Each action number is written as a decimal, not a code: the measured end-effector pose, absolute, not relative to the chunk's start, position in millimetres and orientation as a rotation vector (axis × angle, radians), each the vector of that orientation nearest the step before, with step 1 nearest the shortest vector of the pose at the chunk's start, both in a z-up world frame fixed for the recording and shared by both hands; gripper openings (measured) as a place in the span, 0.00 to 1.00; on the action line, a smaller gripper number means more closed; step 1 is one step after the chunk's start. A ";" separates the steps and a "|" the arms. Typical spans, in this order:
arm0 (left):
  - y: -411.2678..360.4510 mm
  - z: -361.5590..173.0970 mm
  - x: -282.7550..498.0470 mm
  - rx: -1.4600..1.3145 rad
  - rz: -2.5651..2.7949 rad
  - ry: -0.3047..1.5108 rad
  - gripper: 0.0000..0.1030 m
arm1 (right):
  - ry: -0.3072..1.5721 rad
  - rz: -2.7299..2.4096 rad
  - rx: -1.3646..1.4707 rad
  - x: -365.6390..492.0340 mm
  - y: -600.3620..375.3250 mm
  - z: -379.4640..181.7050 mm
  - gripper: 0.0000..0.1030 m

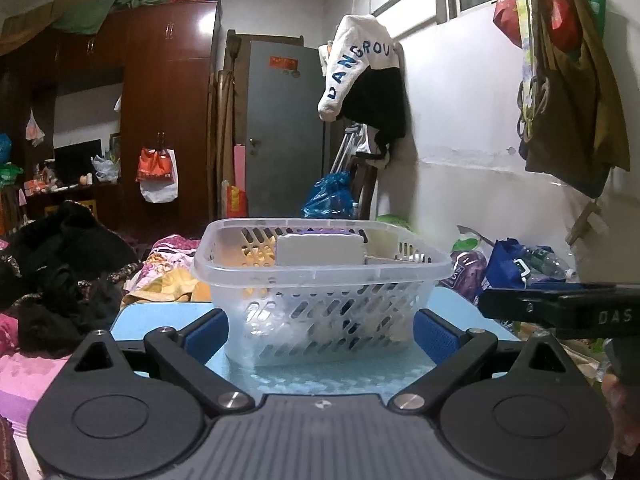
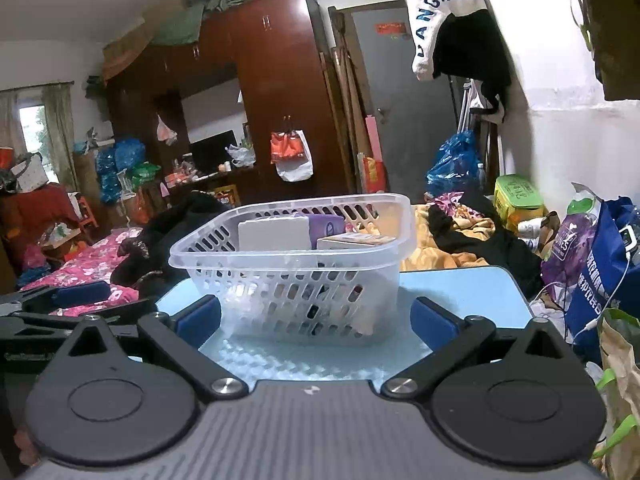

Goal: Organize objects

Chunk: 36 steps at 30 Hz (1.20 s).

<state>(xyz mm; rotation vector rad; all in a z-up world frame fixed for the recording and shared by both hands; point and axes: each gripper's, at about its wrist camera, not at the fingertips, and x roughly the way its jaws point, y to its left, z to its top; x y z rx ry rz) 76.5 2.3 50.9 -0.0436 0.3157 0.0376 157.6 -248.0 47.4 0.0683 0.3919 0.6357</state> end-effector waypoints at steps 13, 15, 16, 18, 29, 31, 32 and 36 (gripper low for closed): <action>-6.2 48.7 77.7 -0.023 0.041 0.308 0.97 | 0.381 0.619 0.051 158.9 -249.0 40.9 1.00; -7.5 49.1 77.4 -0.024 0.039 0.309 0.97 | 0.376 0.615 0.051 157.5 -249.8 41.5 1.00; -7.2 49.5 77.1 -0.027 0.037 0.308 0.97 | 0.375 0.619 0.051 156.7 -250.0 41.8 1.00; -7.6 50.3 77.2 -0.030 0.041 0.306 0.97 | 0.372 0.624 0.048 155.3 -250.4 42.4 1.00; -2.6 51.2 75.9 -0.051 0.047 0.297 0.97 | 0.366 0.622 0.039 152.1 -249.2 43.9 1.00; -2.9 51.3 76.1 -0.054 0.045 0.298 0.97 | 0.362 0.623 0.037 151.3 -249.5 44.6 1.00; -3.0 51.4 76.3 -0.053 0.044 0.300 0.97 | 0.360 0.623 0.035 150.6 -249.4 45.0 1.00; -2.8 51.7 75.6 -0.050 0.050 0.297 0.97 | 0.355 0.629 0.031 147.8 -248.7 46.6 1.00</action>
